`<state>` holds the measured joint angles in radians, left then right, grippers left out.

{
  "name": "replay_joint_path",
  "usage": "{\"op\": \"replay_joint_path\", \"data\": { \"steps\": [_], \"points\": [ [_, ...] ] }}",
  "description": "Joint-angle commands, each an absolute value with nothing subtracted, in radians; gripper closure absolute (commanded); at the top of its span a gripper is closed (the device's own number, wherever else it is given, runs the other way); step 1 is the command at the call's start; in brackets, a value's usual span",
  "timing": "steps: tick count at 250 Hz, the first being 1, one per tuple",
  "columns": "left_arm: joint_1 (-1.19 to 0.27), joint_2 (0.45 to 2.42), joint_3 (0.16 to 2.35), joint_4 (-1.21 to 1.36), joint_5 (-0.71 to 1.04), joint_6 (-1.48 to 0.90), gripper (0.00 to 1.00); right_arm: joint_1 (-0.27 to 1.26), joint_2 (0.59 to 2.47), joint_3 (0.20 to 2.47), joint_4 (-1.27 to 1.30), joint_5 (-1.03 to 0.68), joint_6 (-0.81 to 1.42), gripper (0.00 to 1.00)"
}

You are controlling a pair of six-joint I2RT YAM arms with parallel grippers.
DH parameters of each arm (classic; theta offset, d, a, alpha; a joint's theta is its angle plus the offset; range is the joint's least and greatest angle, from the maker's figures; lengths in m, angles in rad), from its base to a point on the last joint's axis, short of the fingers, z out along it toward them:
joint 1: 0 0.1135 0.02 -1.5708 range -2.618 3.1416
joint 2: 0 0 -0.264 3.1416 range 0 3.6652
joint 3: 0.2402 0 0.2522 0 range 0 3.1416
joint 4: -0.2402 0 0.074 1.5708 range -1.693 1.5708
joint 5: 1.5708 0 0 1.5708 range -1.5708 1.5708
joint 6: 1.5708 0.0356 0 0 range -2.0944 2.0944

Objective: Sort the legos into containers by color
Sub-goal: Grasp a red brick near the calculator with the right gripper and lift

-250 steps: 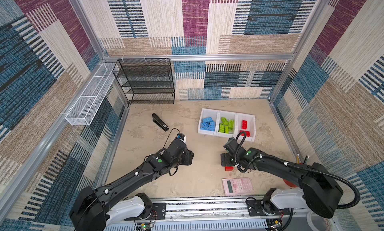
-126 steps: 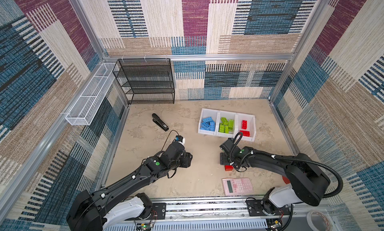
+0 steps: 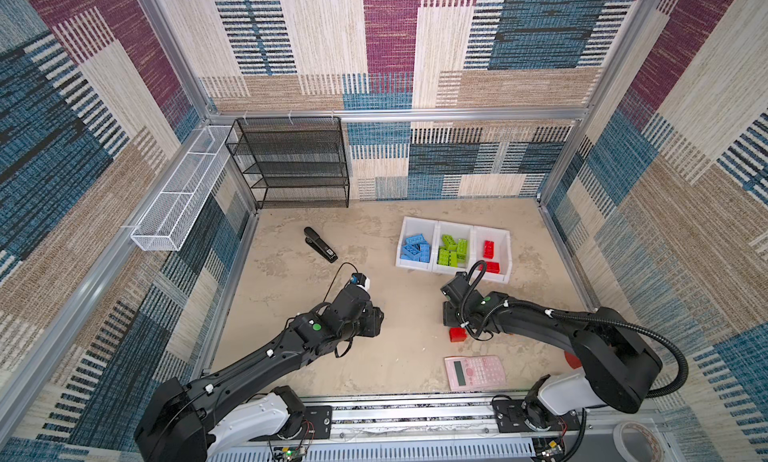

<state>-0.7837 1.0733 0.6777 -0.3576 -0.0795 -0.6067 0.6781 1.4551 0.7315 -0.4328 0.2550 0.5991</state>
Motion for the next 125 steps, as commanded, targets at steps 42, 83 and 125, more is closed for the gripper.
{"op": "replay_joint_path", "data": {
  "steps": [42,83,125],
  "points": [
    [-0.784,1.089,0.689,-0.398,-0.1,-0.609,0.43,0.528,1.332,0.784,-0.455,0.184,0.502,0.41],
    [-0.784,1.076,0.693,-0.43,-0.112,-0.612,0.43,0.389,1.325,0.862,-0.461,0.144,0.411,0.4],
    [-0.784,1.063,0.685,-0.454,-0.134,-0.612,0.42,0.215,1.362,0.912,-0.369,0.043,0.353,0.4]
  ]
}}
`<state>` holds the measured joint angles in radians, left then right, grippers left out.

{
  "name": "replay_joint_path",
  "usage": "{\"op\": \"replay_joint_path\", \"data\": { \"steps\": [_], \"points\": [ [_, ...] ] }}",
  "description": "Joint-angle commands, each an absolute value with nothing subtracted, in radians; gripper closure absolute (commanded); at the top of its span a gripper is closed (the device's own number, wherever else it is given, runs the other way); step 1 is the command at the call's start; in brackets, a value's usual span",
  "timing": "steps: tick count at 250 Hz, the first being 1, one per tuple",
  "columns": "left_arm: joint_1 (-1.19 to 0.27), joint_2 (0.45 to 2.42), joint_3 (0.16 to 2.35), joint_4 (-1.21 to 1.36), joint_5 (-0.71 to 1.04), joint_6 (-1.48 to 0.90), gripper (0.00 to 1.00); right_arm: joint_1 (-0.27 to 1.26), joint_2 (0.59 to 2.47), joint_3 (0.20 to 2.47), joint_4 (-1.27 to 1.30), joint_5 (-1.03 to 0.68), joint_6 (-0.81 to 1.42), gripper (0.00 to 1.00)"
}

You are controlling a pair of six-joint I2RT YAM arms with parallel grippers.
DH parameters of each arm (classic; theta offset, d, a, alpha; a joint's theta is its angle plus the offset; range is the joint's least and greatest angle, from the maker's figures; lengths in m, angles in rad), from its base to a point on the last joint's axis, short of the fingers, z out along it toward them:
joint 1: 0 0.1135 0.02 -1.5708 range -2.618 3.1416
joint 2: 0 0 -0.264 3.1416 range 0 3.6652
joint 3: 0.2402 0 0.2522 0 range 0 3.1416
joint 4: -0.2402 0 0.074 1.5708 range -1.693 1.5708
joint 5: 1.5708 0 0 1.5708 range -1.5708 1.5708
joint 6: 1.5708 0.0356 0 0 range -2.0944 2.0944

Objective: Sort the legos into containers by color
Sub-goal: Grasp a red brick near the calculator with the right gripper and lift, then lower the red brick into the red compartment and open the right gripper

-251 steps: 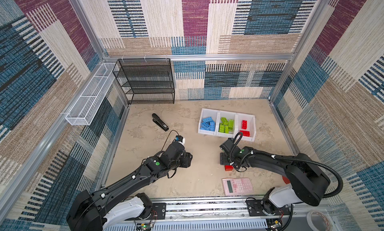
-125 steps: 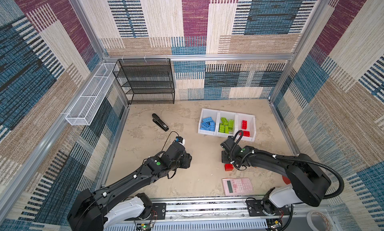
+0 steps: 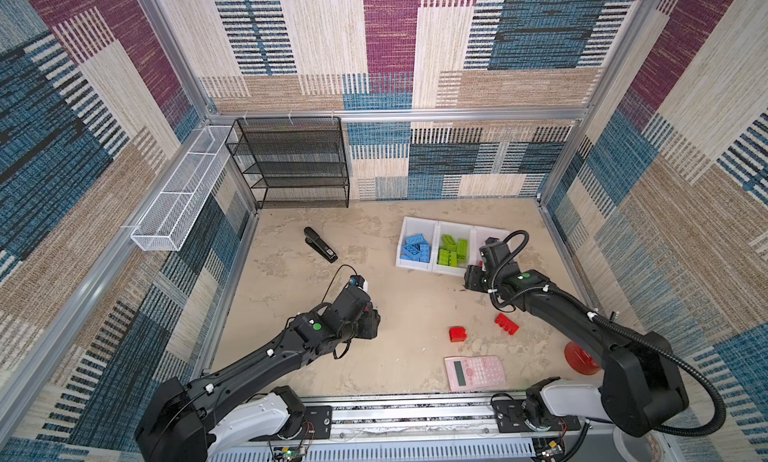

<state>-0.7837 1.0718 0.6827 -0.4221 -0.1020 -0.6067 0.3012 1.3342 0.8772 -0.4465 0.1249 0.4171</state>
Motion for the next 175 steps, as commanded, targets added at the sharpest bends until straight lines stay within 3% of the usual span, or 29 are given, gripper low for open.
{"op": "replay_joint_path", "data": {
  "steps": [1,83,175],
  "points": [
    [-0.784,1.063,0.684,-0.455,-0.135,-0.613,0.42,0.212,1.364,0.915,-0.368,0.042,0.351,0.4],
    [-0.781,1.081,0.703,-0.49,-0.162,-0.612,0.43,0.069,1.601,1.101,-0.299,-0.074,0.33,0.39],
    [-0.734,1.149,0.765,-0.559,-0.216,-0.597,0.36,0.052,1.684,1.168,-0.281,-0.093,0.306,0.15]
  ]
}}
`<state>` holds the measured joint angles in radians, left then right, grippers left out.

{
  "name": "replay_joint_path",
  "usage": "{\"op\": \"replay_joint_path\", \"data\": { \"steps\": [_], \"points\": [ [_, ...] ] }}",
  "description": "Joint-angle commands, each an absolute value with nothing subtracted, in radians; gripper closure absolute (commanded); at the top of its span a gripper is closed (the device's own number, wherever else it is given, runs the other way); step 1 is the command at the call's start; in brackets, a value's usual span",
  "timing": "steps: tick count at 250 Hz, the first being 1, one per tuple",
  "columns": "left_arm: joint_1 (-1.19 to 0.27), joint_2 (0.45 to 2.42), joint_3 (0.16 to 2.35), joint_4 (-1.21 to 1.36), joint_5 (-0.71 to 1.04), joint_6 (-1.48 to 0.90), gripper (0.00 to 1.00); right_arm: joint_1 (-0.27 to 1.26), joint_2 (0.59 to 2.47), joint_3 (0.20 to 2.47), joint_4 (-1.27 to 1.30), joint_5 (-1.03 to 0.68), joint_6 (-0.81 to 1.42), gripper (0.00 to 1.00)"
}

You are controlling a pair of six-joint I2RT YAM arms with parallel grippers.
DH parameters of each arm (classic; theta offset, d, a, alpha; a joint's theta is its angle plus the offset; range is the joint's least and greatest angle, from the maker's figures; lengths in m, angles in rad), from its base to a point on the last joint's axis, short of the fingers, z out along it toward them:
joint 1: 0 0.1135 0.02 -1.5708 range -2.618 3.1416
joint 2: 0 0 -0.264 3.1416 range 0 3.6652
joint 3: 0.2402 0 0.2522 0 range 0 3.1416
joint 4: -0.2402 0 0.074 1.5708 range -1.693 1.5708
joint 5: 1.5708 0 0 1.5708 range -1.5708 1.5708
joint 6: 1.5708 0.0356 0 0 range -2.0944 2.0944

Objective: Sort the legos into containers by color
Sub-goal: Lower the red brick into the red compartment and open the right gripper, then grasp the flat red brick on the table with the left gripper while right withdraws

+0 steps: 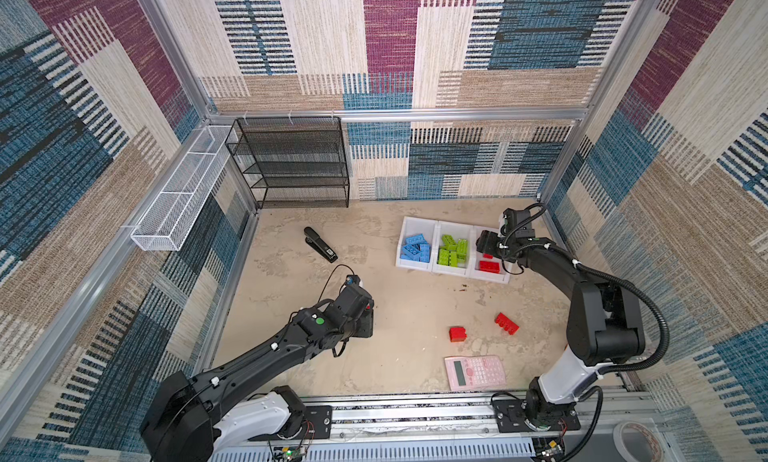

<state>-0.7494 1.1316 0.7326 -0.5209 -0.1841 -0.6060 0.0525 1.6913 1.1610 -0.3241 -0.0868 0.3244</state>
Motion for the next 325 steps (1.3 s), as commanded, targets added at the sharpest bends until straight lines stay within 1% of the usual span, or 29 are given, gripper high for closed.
{"op": "replay_joint_path", "data": {
  "steps": [1,25,64,125,179,265,325],
  "points": [
    [-0.734,1.15,0.765,-0.559,-0.216,-0.597,0.36,0.052,1.684,1.168,-0.281,-0.093,0.305,0.15],
    [-0.726,1.168,0.782,-0.569,-0.236,-0.607,0.31,0.052,1.654,1.16,-0.278,-0.089,0.293,0.12],
    [-0.702,1.219,0.803,-0.572,-0.235,-0.627,0.26,0.052,1.571,1.118,-0.259,-0.117,0.287,0.11],
    [-0.662,1.344,0.831,-0.522,-0.181,-0.68,0.24,0.064,1.374,1.001,-0.205,-0.206,0.295,0.11],
    [-0.655,1.501,0.903,-0.51,-0.211,-0.757,0.24,0.106,1.249,0.896,-0.173,-0.246,0.313,0.11],
    [-0.653,1.672,0.972,-0.509,-0.256,-0.836,0.24,0.152,1.2,0.848,-0.161,-0.272,0.29,0.11],
    [-0.652,1.752,1.007,-0.507,-0.241,-0.847,0.28,0.159,1.219,0.835,-0.138,-0.292,0.286,0.12]
  ]
}}
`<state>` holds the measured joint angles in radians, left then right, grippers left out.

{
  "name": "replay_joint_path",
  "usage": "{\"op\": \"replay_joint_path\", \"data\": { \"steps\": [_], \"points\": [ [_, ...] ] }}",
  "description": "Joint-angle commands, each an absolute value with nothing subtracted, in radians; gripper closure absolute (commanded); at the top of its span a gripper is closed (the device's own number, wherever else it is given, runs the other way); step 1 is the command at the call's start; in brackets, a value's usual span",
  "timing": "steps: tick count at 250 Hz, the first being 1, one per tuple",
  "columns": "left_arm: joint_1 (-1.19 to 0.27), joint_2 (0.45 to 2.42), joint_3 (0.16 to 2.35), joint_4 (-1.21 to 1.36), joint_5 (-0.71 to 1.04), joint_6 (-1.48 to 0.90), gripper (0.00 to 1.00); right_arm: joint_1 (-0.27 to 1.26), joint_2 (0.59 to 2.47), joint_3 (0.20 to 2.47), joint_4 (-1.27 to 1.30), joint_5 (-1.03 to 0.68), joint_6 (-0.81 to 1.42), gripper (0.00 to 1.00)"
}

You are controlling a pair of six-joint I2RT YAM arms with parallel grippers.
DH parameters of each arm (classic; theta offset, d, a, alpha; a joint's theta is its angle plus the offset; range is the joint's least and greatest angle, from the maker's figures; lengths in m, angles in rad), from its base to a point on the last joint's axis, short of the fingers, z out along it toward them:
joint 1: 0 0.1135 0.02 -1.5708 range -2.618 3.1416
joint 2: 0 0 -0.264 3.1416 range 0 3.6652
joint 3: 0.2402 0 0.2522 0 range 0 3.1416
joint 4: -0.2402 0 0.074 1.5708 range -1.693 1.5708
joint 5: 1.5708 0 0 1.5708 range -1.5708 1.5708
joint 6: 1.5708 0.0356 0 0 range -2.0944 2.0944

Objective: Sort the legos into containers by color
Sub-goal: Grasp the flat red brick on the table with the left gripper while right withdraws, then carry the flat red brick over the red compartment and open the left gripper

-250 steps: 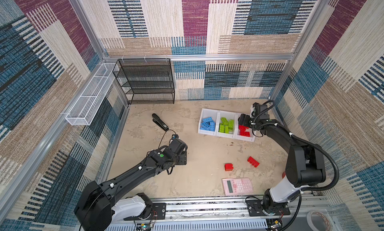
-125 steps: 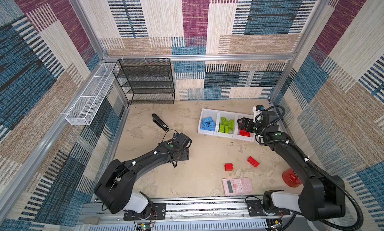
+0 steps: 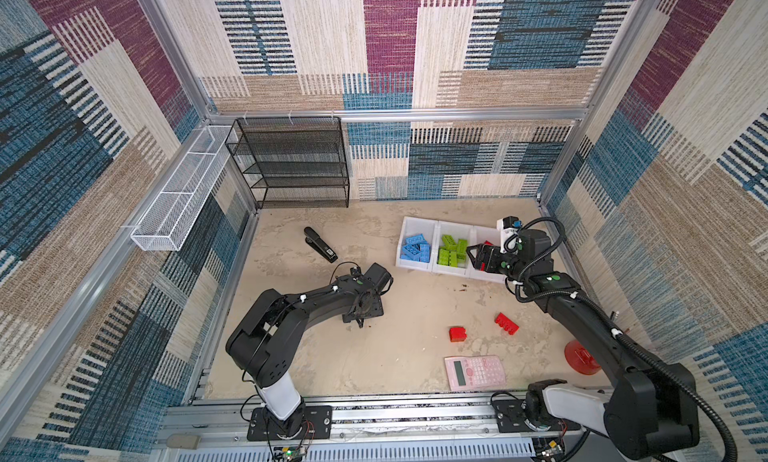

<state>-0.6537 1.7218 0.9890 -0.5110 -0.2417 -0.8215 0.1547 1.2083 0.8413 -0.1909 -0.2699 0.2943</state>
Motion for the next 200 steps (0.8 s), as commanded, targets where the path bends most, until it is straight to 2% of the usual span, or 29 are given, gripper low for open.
{"op": "replay_joint_path", "data": {
  "steps": [1,72,103,159,200],
  "points": [
    [-0.651,1.753,1.007,-0.507,-0.241,-0.847,0.28,0.16,1.219,0.835,-0.137,-0.293,0.286,0.12],
    [-0.652,1.781,1.043,-0.512,-0.229,-0.815,0.36,0.162,1.218,0.829,-0.132,-0.301,0.287,0.12],
    [-0.652,1.774,1.042,-0.51,-0.222,-0.806,0.45,0.164,1.21,0.83,-0.135,-0.296,0.286,0.12],
    [-0.656,1.743,1.015,-0.481,-0.208,-0.807,0.72,0.172,1.188,0.836,-0.148,-0.295,0.293,0.12],
    [-0.676,1.742,1.067,-0.494,-0.19,-0.774,0.76,0.179,1.169,0.845,-0.152,-0.319,0.299,0.12]
  ]
}}
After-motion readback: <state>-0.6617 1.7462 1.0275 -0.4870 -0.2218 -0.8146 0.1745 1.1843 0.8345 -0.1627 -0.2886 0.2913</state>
